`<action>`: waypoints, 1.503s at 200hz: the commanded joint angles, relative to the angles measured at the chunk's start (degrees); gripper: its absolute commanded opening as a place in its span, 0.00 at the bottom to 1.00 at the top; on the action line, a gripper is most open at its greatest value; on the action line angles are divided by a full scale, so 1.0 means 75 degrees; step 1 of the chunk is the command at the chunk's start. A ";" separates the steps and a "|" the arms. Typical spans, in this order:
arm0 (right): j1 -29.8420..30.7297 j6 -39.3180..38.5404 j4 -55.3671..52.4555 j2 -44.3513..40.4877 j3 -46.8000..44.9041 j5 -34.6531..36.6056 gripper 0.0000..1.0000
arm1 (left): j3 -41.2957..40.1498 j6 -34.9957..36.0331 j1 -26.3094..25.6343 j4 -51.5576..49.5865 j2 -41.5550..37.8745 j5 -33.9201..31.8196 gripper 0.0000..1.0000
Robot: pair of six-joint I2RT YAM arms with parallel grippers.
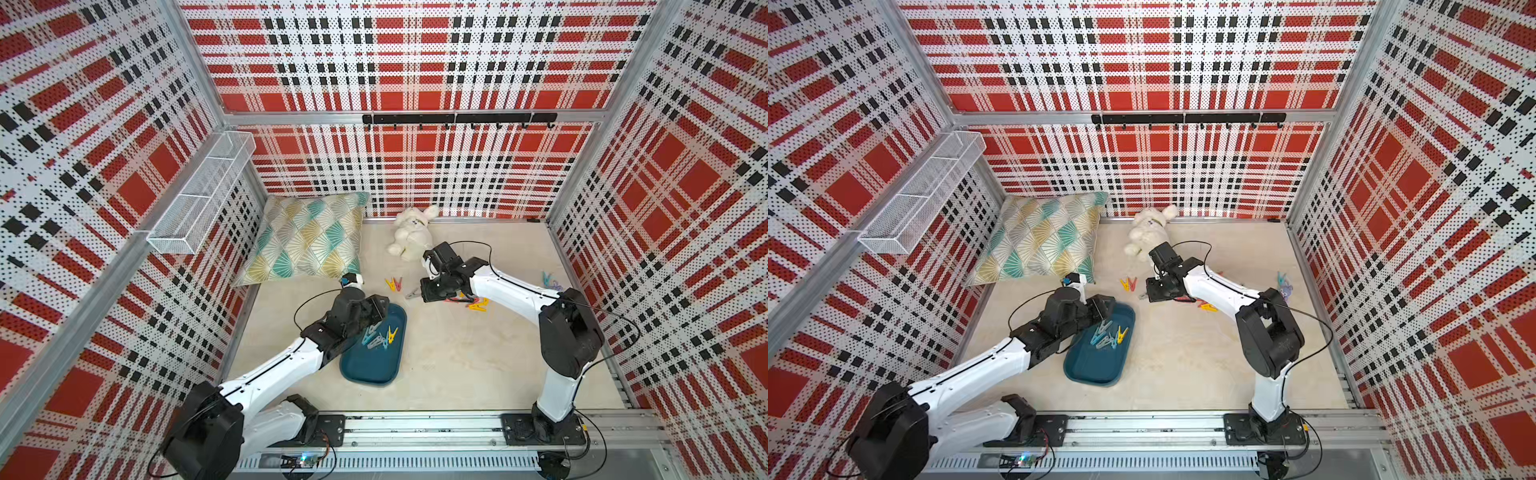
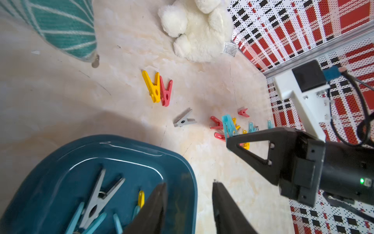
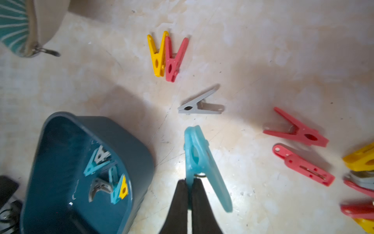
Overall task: Put the clothespins into the storage box
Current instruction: Pick up the clothespin from the center of the board, then place the clothespin in the storage box.
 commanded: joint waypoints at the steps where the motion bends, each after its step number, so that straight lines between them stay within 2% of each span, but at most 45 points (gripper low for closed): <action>1: 0.0050 0.0190 0.0413 -0.0441 -0.0191 -0.0968 0.00 | 0.0309 -0.0164 0.0052 0.0515 0.0186 0.0276 0.44; 52: 0.0442 0.0432 0.0646 -0.0758 -0.0343 -0.1603 0.00 | 0.0368 -0.0467 0.0063 0.1094 0.0586 0.0476 0.46; 125: 0.0937 0.0811 0.0767 -0.0767 -0.0148 -0.1677 0.00 | 0.0182 -0.0846 0.0063 0.1843 0.0941 0.0895 0.46; 211: 0.1096 0.0987 0.1094 -0.0835 -0.0134 -0.1825 0.00 | -0.0118 -0.1008 0.0063 0.2076 0.0906 0.1048 0.44; 247: 0.1131 0.0992 0.1167 -0.0894 -0.0145 -0.1933 0.00 | -0.0148 -0.1058 0.0051 0.2166 0.0906 0.1083 0.37; 275: 0.1143 0.0966 0.1164 -0.0895 -0.0163 -0.1961 0.00 | -0.0130 -0.1071 0.0052 0.2216 0.0883 0.1109 0.26; 300: 0.1143 0.0920 0.1144 -0.0939 -0.0237 -0.1813 0.13 | -0.0136 -0.1091 0.0058 0.2236 0.0883 0.1141 0.15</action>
